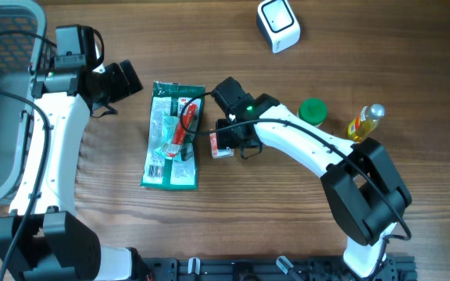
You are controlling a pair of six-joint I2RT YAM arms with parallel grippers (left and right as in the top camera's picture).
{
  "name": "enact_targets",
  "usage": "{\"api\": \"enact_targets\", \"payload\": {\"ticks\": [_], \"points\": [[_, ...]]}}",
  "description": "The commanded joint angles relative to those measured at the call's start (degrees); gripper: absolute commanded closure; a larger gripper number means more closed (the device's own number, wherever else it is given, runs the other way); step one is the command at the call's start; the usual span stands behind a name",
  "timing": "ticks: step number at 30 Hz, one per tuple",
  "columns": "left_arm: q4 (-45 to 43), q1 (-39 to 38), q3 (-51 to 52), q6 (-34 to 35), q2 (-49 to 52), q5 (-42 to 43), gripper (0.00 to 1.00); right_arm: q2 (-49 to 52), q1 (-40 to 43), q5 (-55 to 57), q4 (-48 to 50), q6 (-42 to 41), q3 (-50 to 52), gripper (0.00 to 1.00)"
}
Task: Scan the item barcode
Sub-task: 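Lower the right gripper and grasp the pink tissue pack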
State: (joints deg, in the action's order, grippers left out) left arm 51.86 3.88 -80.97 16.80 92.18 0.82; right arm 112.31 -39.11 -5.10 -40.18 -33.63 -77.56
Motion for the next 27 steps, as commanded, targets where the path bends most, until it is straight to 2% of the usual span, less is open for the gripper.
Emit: {"api": "enact_targets", "payload": {"ticks": [1,13,18,22,27], "points": [[-0.11,0.15,-0.63,-0.07,-0.50,0.44,0.00,-0.11,0.11,-0.48,0.04,-1.07,0.39,0.47],[-0.11,0.15,-0.63,-0.07,-0.50,0.44,0.00,-0.11,0.11,-0.46,0.13,-2.60,0.50,0.55],[-0.11,0.15,-0.63,-0.07,-0.50,0.44,0.00,0.00,0.11,-0.48,3.58,-5.77,3.30,0.62],[-0.11,0.15,-0.63,-0.07,-0.50,0.44,0.00,0.00,0.11,-0.50,10.19,-7.48,7.91,0.67],[-0.11,0.15,-0.63,-0.07,-0.50,0.44,0.00,0.00,0.07,-0.48,15.74,-9.03,12.41,0.80]]}}
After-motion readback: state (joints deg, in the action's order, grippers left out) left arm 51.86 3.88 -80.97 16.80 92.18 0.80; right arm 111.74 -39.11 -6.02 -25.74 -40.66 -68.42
